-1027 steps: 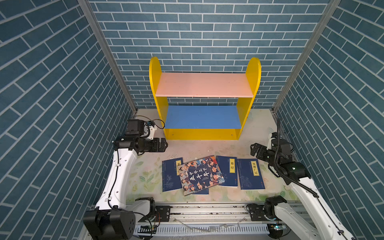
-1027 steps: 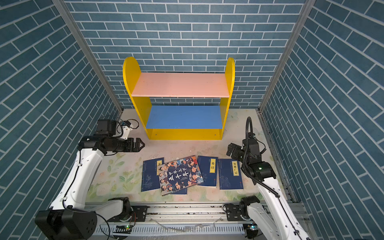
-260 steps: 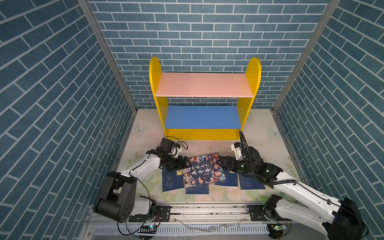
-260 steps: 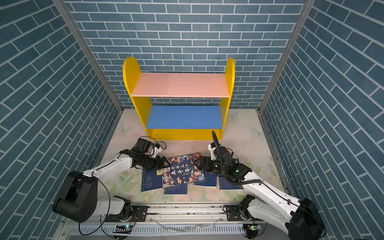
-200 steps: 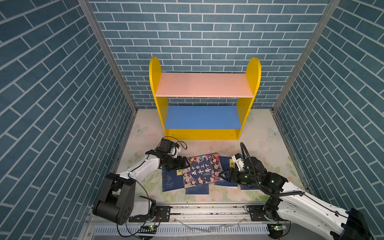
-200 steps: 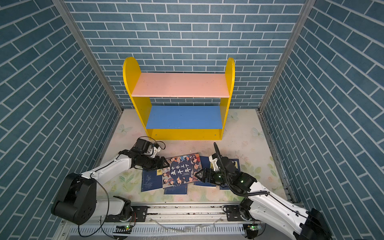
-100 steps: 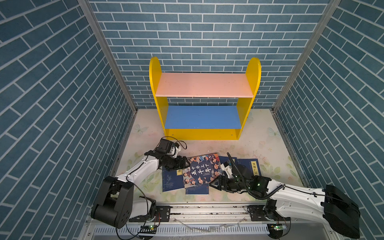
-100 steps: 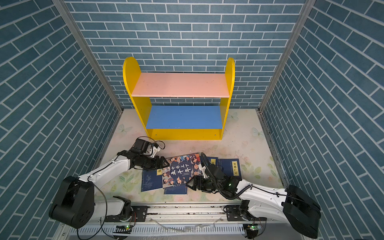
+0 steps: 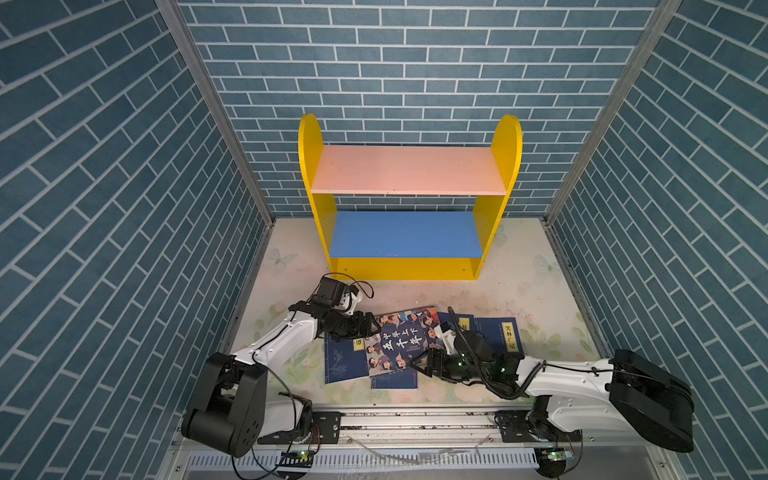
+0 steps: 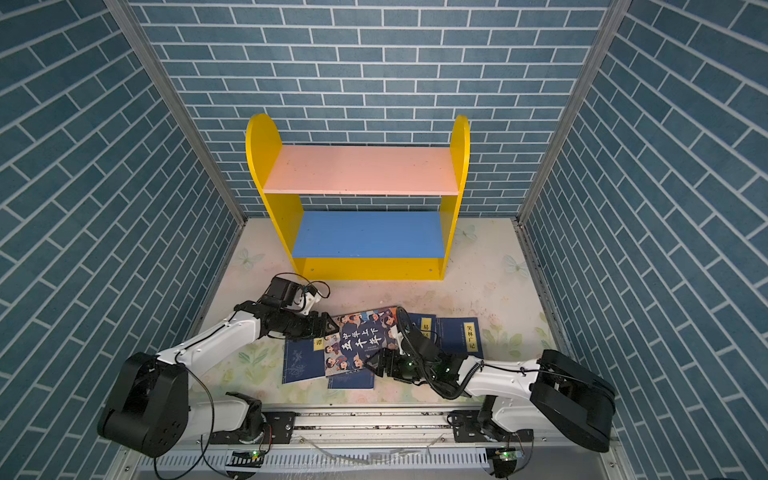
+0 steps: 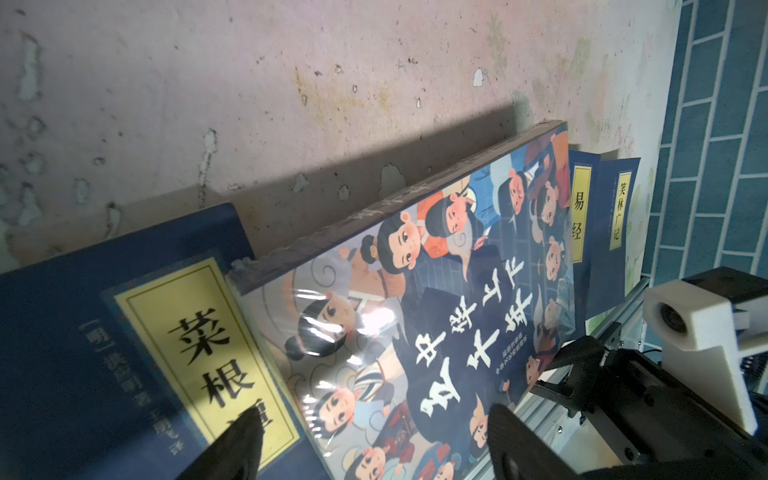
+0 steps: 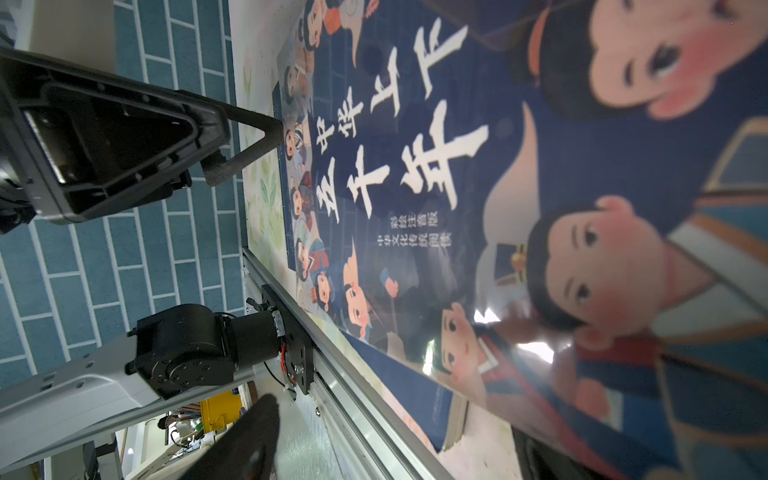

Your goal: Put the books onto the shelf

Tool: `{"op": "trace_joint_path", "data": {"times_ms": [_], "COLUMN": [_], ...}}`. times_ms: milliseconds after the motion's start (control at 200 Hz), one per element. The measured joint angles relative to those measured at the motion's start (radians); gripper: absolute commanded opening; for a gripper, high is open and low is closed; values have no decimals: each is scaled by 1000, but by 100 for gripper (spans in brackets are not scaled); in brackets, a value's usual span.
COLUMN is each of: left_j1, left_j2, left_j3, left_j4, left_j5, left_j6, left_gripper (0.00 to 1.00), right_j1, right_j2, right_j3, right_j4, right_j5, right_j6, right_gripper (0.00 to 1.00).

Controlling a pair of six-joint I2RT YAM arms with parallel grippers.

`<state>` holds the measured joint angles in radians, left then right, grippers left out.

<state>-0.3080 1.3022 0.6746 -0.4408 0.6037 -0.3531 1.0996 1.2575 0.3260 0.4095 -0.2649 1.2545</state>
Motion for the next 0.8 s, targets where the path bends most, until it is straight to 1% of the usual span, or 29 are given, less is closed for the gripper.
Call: {"op": "trace_joint_path", "data": {"times_ms": [170,370,655,800], "left_j1": [0,0,0,0], "left_j2": [-7,-17,-27,-53], "left_j3": [0,0,0,12], "left_j4": [1,1,-1,-30], "left_j5": [-2,-12,-22,-63], "left_j6": [2,10,18,42], "left_gripper": [86,85,85,85], "right_j1": [2,8,8,8], "right_j2": [69,92,91,91], "right_j3": [0,2,50,53], "right_j4": [50,80,24,32], "right_j5": [0,13,104,160], "right_j6": [7,18,12,12], "right_gripper": [87,86,86,87]}}
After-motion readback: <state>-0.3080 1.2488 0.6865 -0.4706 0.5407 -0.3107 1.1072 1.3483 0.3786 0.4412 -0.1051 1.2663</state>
